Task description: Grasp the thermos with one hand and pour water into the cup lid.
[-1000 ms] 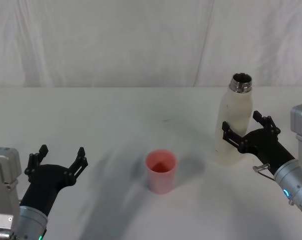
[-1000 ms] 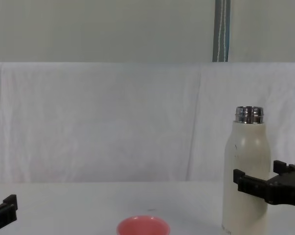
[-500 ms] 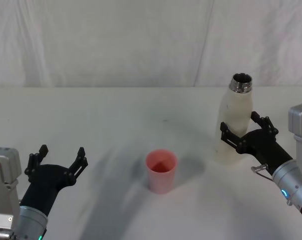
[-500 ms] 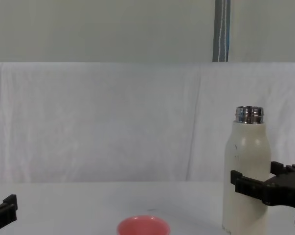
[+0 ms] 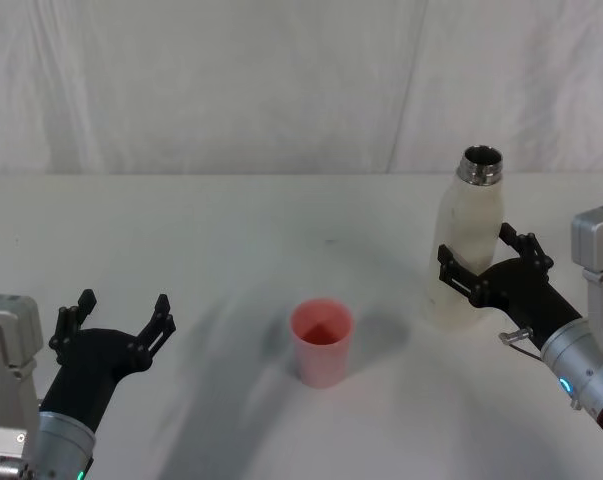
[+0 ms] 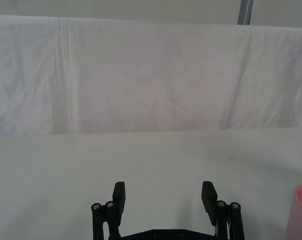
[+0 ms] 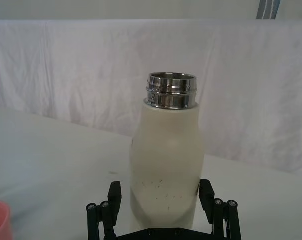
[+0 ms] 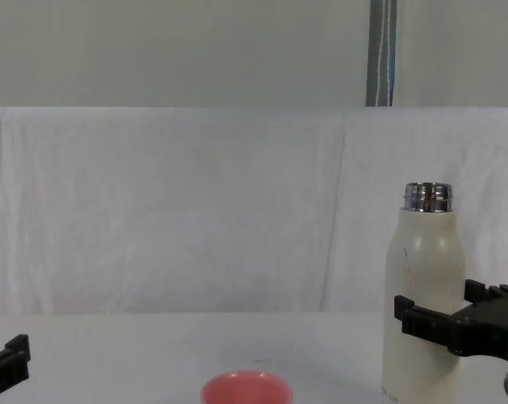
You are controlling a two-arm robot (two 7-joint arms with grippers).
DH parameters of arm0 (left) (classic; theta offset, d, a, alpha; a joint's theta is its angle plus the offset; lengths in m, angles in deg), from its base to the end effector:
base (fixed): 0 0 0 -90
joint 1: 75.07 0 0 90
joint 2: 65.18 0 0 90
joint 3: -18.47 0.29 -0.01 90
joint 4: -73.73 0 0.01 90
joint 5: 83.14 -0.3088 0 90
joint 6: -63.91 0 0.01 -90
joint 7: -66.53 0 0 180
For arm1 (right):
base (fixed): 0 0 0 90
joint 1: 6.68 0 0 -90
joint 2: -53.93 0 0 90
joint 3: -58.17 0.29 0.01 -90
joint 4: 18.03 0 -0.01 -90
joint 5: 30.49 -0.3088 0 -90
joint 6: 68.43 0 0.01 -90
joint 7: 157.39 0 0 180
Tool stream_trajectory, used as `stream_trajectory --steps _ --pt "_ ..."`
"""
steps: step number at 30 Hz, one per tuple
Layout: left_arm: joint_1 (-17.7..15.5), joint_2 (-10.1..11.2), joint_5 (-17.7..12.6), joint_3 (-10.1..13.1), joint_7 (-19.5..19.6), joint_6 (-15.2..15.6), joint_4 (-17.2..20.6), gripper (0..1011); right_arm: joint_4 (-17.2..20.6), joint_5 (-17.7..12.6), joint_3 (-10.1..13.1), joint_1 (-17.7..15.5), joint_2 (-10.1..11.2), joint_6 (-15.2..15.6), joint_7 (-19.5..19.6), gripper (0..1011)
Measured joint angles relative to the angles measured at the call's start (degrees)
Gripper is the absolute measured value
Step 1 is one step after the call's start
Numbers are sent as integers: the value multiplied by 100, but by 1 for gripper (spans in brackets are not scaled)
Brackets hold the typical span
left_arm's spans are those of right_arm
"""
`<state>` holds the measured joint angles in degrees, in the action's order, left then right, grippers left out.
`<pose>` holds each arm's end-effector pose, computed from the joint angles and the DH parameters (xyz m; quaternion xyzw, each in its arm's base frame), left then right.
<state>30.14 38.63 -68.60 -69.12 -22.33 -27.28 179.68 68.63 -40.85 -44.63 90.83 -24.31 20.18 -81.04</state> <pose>0.2530 0.0376 -0.2852 -0.0173 0.0064 0.6616 0.7496 0.3595 0.0062 -0.2819 0.0005 -0.0345 -0.5336 0.8450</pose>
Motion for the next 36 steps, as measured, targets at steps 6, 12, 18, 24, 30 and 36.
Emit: stream_trajectory --steps 6,12,18,24,30,36 --pt "0 0 0 0 0 0 0 1001 -85 19 -17 49 -23 -12 9 1003" --pt "0 0 0 0 0 0 0 1001 -178 41 -29 95 -44 -21 19 1003" --pt "0 0 0 0 0 0 0 1001 -284 69 -24 145 -66 -33 45 1003" --pt "0 0 0 0 0 0 0 1001 -397 90 -14 206 -97 -37 59 1003" --pt "0 0 0 0 0 0 0 1001 -454 85 -1 263 -118 -37 50 1003" --pt "0 0 0 0 0 0 0 1001 -509 62 0 322 -137 -40 25 1003"
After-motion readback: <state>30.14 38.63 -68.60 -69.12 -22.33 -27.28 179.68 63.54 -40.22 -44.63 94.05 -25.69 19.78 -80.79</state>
